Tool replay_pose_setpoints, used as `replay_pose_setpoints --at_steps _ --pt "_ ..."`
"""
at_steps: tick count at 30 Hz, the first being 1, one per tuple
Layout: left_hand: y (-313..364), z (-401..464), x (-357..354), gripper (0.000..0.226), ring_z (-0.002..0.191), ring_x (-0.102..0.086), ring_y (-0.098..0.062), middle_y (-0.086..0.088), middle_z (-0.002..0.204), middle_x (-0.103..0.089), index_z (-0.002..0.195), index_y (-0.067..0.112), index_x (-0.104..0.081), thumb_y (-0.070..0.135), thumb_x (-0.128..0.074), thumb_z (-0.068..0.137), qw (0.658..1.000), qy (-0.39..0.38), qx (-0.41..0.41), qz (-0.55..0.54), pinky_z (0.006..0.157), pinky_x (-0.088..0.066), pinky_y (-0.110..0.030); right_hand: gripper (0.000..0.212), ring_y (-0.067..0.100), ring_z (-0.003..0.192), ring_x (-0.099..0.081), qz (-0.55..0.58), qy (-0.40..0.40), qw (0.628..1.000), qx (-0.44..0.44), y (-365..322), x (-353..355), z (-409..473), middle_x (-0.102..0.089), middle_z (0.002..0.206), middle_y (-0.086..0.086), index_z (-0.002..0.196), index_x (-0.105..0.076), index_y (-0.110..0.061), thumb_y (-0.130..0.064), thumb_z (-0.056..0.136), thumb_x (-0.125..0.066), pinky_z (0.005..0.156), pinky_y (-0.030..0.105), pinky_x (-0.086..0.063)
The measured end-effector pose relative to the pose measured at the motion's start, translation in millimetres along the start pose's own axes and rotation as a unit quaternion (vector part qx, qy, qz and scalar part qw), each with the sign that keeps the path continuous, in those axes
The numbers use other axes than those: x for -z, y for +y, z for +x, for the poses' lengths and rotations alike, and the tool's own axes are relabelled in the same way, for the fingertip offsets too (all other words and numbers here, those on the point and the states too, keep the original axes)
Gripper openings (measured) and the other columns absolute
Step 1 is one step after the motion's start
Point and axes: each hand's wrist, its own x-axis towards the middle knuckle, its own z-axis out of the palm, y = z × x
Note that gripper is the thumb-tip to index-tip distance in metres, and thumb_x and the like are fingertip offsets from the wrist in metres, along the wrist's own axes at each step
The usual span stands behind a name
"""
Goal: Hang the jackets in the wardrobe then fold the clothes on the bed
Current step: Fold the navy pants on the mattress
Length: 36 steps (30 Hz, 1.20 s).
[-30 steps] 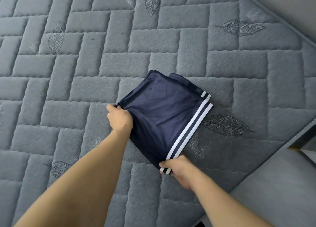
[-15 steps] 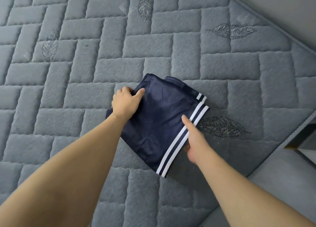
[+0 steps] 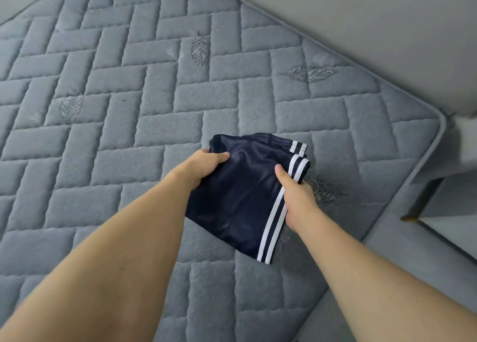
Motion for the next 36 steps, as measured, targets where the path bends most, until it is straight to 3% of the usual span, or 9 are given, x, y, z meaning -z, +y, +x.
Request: replay_pose_setpoints --at_steps 6,10,14,17,20,24,30,36 --pt "24 -84 -15 0.015 0.083 -0.067 -0.016 0.006 0.092 -0.069 0.091 0.031 -0.059 0.045 -0.065 0.089 0.995 0.004 -0.093 -0.039 0.059 -0.047 -0.027 0.031 0.022 0.088 -0.069 -0.001 0.072 0.993 0.095 -34 31 -88 -0.072 0.092 0.0 0.09 -0.066 -0.02 -0.044 0.076 -0.079 0.09 0.041 -0.055" --pt "55 -182 -31 0.018 0.079 -0.067 -0.012 0.009 0.092 -0.068 0.097 0.03 -0.058 0.042 -0.068 0.088 0.98 -0.01 -0.191 -0.059 0.055 -0.049 -0.023 0.017 0.024 0.089 -0.065 0.041 0.141 0.972 0.182 -65 60 -191 -0.067 0.094 0.003 0.084 -0.058 -0.021 -0.032 0.084 -0.07 0.09 0.043 -0.053" --pt "92 -300 -41 0.033 0.092 -0.065 -0.019 0.003 0.104 -0.067 0.113 0.022 -0.057 0.04 -0.067 0.088 0.958 -0.036 -0.279 -0.055 0.078 -0.052 -0.035 0.016 0.024 0.075 -0.054 0.085 0.193 0.951 0.226 -93 95 -313 -0.057 0.083 0.005 0.088 -0.058 -0.013 -0.027 0.082 -0.053 0.07 0.033 -0.045" --pt "129 -402 -50 0.037 0.097 -0.063 -0.021 0.002 0.107 -0.064 0.117 0.02 -0.056 0.04 -0.067 0.088 0.937 -0.065 -0.341 -0.034 0.086 -0.052 -0.039 0.011 0.023 0.072 -0.053 0.112 0.224 0.927 0.28 -113 129 -410 -0.058 0.079 0.006 0.085 -0.06 -0.013 -0.02 0.082 -0.052 0.068 0.032 -0.044" --pt "163 -505 -62 0.014 0.087 -0.062 -0.015 0.006 0.096 -0.064 0.094 0.026 -0.057 0.035 -0.067 0.087 0.911 -0.087 -0.403 -0.018 0.068 -0.048 -0.029 0.011 0.027 0.076 -0.059 0.103 0.252 0.903 0.333 -131 168 -506 -0.063 0.085 0.007 0.088 -0.062 -0.012 -0.015 0.084 -0.052 0.076 0.039 -0.051" --pt "195 -639 -90 0.011 0.078 -0.061 -0.014 0.006 0.085 -0.065 0.085 0.027 -0.056 0.027 -0.067 0.087 0.876 -0.132 -0.463 -0.007 0.056 -0.041 -0.026 0.019 0.022 0.069 -0.054 0.067 0.338 0.845 0.409 -150 226 -624 -0.059 0.082 0.003 0.104 -0.059 -0.009 -0.02 0.091 -0.05 0.066 0.033 -0.046" --pt "209 -808 -161 0.011 0.082 -0.063 -0.016 0.003 0.092 -0.065 0.094 0.021 -0.058 0.023 -0.064 0.086 0.814 -0.203 -0.545 0.002 0.058 -0.044 -0.028 0.028 0.031 0.102 -0.06 0.073 0.486 0.74 0.458 -155 310 -775 -0.061 0.114 0.008 0.121 -0.049 -0.008 -0.022 0.098 -0.043 0.086 0.039 -0.048" --pt "195 -948 -251 0.016 0.082 -0.063 -0.018 0.0 0.094 -0.066 0.097 0.017 -0.058 0.024 -0.064 0.085 0.757 -0.273 -0.593 0.011 0.059 -0.047 -0.029 0.028 0.03 0.101 -0.059 0.104 0.565 0.672 0.467 -126 419 -903 -0.061 0.115 0.009 0.12 -0.05 -0.007 -0.023 0.098 -0.043 0.082 0.038 -0.047"
